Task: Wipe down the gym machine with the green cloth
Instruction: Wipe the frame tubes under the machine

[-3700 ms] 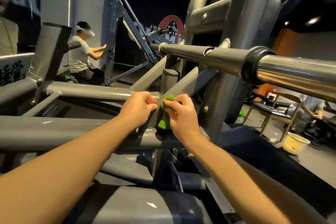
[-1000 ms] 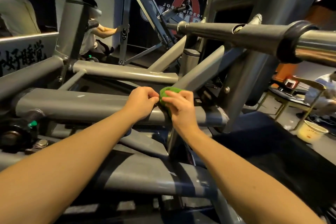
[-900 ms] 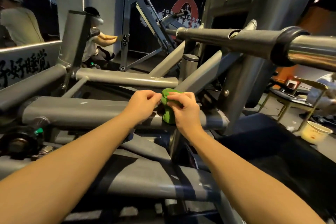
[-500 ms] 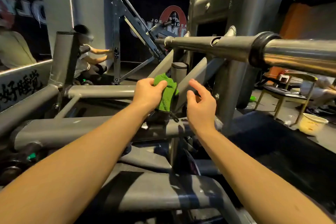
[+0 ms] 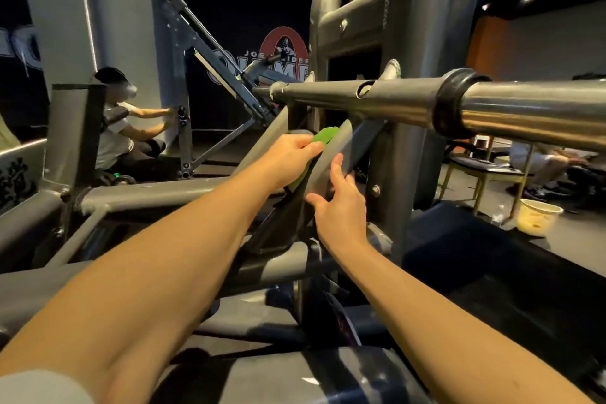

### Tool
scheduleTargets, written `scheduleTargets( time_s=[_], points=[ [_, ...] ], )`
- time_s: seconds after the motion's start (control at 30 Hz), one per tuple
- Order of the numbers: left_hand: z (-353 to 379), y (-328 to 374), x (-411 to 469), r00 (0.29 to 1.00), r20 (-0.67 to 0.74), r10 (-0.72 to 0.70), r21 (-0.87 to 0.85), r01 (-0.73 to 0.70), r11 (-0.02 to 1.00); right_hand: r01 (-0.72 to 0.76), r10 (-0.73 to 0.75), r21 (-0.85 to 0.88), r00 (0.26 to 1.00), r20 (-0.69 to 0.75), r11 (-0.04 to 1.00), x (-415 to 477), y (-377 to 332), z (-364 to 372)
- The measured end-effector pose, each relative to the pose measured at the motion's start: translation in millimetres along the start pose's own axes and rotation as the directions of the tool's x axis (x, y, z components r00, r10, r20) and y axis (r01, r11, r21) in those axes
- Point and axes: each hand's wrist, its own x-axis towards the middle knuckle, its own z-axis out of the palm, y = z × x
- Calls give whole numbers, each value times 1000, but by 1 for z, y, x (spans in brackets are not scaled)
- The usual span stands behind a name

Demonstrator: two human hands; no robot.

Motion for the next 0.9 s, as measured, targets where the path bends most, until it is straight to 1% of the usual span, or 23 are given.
scheduleTargets(
  time_s=[0.13,0.23,0.3,0.4,0.43,0.5,0.57,0.63,0.67,0.73,0.8,0.83,0.87,0.9],
  points=[
    [-3,-59,-37,992,32,-122,-44,123,991,18,-18,18,1000,-11,1000,2,5,0],
    [-12,-90,-57,980,64,-188,13,187,982,16,-16,16,1000,-4,1000,3,5,2],
    [-13,-86,-53,976,63,-206,14,206,978,14,-14,13,1000,0,1000,3,5,3],
    [-3,-50,-30,989,-22,-144,-144,140,980,15,-15,17,1000,-10,1000,4,5,2],
    [0,-36,-22,992,-27,-122,-163,116,980,12,-11,20,1000,-10,1000,4,6,2],
    [5,-19,-14,991,-12,-135,-173,130,976,2,-1,29,1000,-7,1000,4,4,2],
    [5,-25,-18,985,-14,-175,-96,172,980,-1,1,29,1000,0,1000,4,4,1],
    [0,-41,-37,974,-7,-226,92,226,970,2,-2,17,1000,15,1000,3,2,-2],
    [-2,-50,-49,964,1,-267,141,264,954,-3,3,7,1000,20,1000,3,2,-2],
    [-1,-69,-68,959,22,-283,277,266,923,-13,13,-1,1000,22,1000,2,1,-3],
    [0,-81,-76,954,-45,-297,339,295,894,-15,15,1,1000,19,1000,2,1,-2],
    [2,-84,-77,948,-91,-305,335,317,887,-13,13,-12,1000,14,1000,2,1,-1],
    [5,-82,-80,942,-127,-312,337,336,879,-9,9,-36,1000,11,999,3,2,-2],
    [9,-76,-85,941,-168,-295,375,337,864,-2,2,-62,1000,6,998,3,2,-2]
  ],
)
